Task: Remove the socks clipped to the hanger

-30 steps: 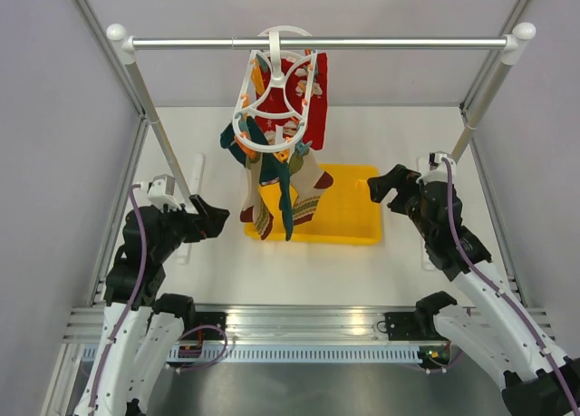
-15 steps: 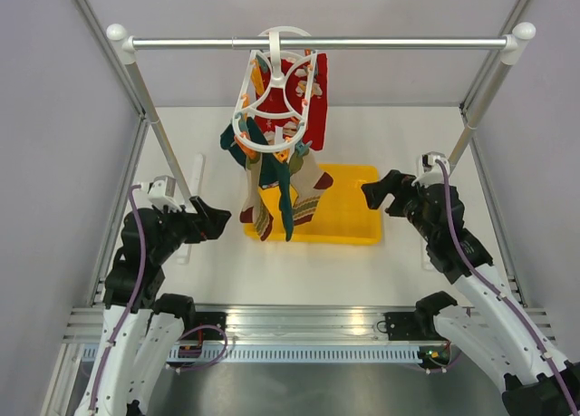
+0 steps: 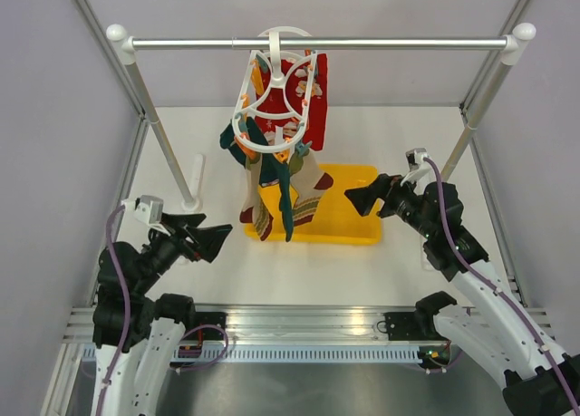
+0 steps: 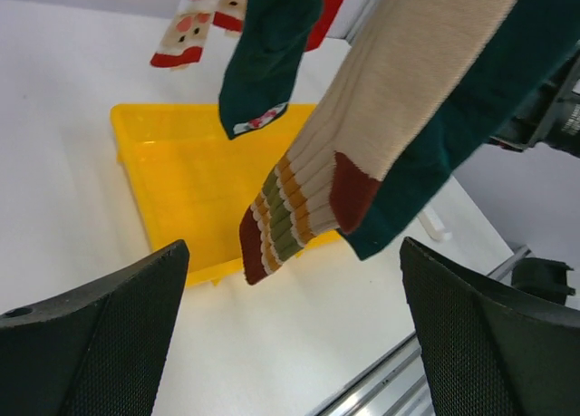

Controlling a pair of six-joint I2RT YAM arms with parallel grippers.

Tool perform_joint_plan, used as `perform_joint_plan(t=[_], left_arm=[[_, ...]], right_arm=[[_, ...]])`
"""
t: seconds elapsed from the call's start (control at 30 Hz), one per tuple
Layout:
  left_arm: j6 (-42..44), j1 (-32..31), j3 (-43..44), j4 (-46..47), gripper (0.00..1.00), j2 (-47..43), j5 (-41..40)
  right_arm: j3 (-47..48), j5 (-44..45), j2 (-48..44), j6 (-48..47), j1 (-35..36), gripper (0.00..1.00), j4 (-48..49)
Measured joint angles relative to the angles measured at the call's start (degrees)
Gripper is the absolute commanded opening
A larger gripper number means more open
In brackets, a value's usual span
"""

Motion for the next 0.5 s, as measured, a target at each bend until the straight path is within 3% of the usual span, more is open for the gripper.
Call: perform_joint_plan(t=[0.27, 0.5], left_arm=[[-1.40, 0.00, 5.88, 3.15, 1.00, -1.38, 8.46], [-3.89, 0.00, 13.94, 9.22, 0.99, 7.56, 20.28]], right_arm=[[-0.04, -4.11, 0.87, -0.48, 1.38, 0.98, 3.85], [-0.04, -5.33, 4.20, -0.44, 3.43, 0.98, 6.73]])
